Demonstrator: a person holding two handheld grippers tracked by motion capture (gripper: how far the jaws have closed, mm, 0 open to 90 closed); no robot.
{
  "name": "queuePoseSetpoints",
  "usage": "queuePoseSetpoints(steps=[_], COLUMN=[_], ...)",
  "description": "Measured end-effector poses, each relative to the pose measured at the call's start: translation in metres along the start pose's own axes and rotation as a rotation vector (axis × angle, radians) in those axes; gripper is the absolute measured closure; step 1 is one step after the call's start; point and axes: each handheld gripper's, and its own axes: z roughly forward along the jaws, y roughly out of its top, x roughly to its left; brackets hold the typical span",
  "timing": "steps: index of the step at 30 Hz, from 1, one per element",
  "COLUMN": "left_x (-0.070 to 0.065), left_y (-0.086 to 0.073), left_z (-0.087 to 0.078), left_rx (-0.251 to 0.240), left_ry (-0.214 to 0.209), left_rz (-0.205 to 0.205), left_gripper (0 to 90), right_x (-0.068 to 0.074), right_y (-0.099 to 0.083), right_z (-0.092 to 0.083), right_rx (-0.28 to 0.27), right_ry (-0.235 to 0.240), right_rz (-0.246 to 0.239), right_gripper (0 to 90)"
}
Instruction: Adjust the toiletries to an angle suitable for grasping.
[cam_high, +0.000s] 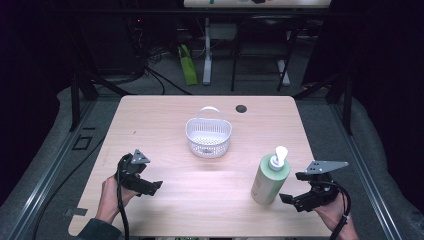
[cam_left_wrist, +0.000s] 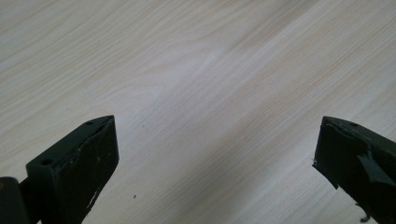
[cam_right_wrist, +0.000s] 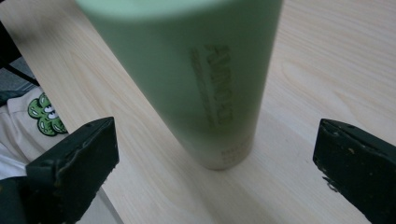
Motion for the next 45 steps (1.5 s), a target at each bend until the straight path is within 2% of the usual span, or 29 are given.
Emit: queuePoseSetpoints(steps=[1, 6, 15, 20, 23, 24, 25, 26, 30, 34, 36, 37, 38, 41, 43, 45], left_x=[-0.001, -0.002, -0.003, -0.003, -0.003, -0.002, -0.002, -0.001, -0.002, -0.002, -0.002, -0.002, -0.002, -0.002, -0.002, -0.001], left_y=[0.0, 0.001, 0.001, 0.001, 0.001, 0.001, 0.001, 0.001, 0.0, 0.001, 0.0, 0.0, 0.0, 0.0, 0.0, 0.0], left_z=[0.001, 0.002, 0.003, 0.004, 0.003, 0.002, 0.002, 0.002, 0.002, 0.002, 0.002, 0.001, 0.001, 0.002, 0.002, 0.002], left_rx=[0.003, 0.01, 0.015, 0.027, 0.019, 0.013, 0.013, 0.01, 0.01, 0.01, 0.01, 0.008, 0.008, 0.011, 0.014, 0.015], left_ry=[0.001, -0.006, -0.004, -0.011, -0.006, 0.0, 0.0, -0.003, -0.004, -0.002, -0.002, -0.005, -0.005, 0.0, 0.002, -0.001], left_rz=[0.004, 0.013, 0.018, 0.026, 0.024, 0.022, 0.022, 0.02, 0.017, 0.02, 0.018, 0.02, 0.02, 0.019, 0.021, 0.021], left_gripper=[0.0, 0.0, 0.0, 0.0, 0.0, 0.0, 0.0, 0.0, 0.0, 0.0, 0.0, 0.0, 0.0, 0.0, 0.0, 0.0], right_x=[0.002, 0.007, 0.005, 0.007, 0.01, 0.012, 0.012, 0.015, 0.019, 0.027, 0.028, 0.031, 0.032, 0.032, 0.03, 0.027], right_y=[0.005, 0.016, 0.025, 0.028, 0.028, 0.028, 0.028, 0.028, 0.028, 0.03, 0.03, 0.03, 0.03, 0.03, 0.029, 0.028], right_z=[0.001, 0.006, 0.013, 0.013, 0.014, 0.015, 0.015, 0.017, 0.019, 0.023, 0.024, 0.024, 0.024, 0.024, 0.023, 0.022], right_rx=[-0.022, -0.058, -0.084, -0.116, -0.111, -0.116, -0.116, -0.118, -0.122, -0.126, -0.128, -0.137, -0.141, -0.145, -0.156, -0.157], right_ry=[0.021, 0.03, 0.033, 0.024, -0.007, -0.031, -0.031, -0.056, -0.098, -0.176, -0.193, -0.227, -0.241, -0.256, -0.249, -0.228], right_rz=[-0.014, -0.035, -0.047, -0.066, -0.074, -0.077, -0.077, -0.076, -0.068, -0.029, -0.024, -0.01, -0.006, 0.006, 0.016, 0.023], right_gripper=[0.0, 0.0, 1.0, 11.7, 12.2, 12.6, 12.6, 12.9, 13.2, 13.9, 14.4, 15.7, 16.7, 18.7, 19.3, 14.1])
